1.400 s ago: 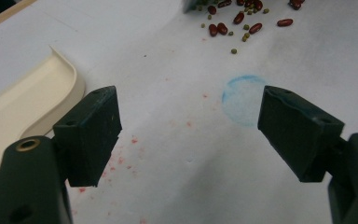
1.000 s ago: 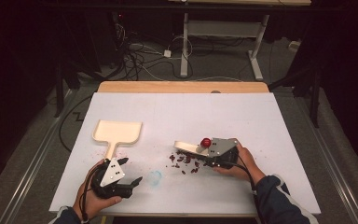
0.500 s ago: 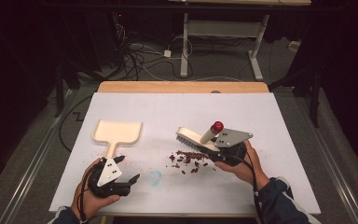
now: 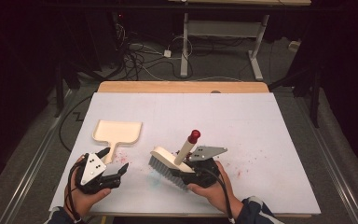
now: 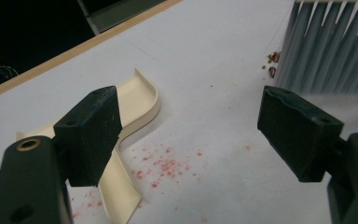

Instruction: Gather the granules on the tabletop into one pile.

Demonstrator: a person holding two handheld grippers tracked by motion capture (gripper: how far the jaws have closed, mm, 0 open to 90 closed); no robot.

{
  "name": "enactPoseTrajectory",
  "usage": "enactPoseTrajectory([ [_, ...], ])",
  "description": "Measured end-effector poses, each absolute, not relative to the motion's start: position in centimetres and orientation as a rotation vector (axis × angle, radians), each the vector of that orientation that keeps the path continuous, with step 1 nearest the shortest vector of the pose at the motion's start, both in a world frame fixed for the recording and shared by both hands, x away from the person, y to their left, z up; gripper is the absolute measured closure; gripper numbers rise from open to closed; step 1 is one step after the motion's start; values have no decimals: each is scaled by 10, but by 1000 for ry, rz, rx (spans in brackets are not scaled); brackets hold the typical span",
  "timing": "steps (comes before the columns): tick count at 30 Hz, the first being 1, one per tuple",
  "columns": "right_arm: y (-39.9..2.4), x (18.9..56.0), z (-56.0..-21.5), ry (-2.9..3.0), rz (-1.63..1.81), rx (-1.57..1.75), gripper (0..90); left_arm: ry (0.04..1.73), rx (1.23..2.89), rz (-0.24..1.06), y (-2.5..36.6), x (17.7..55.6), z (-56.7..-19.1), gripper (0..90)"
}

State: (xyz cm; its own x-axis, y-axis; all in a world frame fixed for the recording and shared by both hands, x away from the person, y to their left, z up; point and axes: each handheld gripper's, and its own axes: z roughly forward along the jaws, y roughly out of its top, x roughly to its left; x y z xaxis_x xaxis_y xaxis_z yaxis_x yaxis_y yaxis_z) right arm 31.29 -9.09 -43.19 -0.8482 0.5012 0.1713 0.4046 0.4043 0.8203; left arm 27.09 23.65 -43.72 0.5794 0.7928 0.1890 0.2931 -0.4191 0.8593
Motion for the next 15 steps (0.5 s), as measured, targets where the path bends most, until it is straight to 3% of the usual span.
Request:
enactPoseTrajectory([
  [6,-80,323,-447,2505,1385,924,678,861,2003,754,235,272,-439,206],
  [15,-100,342,-457,2413,1328,1111,672,847,2048,726,228,272,-444,206],
])
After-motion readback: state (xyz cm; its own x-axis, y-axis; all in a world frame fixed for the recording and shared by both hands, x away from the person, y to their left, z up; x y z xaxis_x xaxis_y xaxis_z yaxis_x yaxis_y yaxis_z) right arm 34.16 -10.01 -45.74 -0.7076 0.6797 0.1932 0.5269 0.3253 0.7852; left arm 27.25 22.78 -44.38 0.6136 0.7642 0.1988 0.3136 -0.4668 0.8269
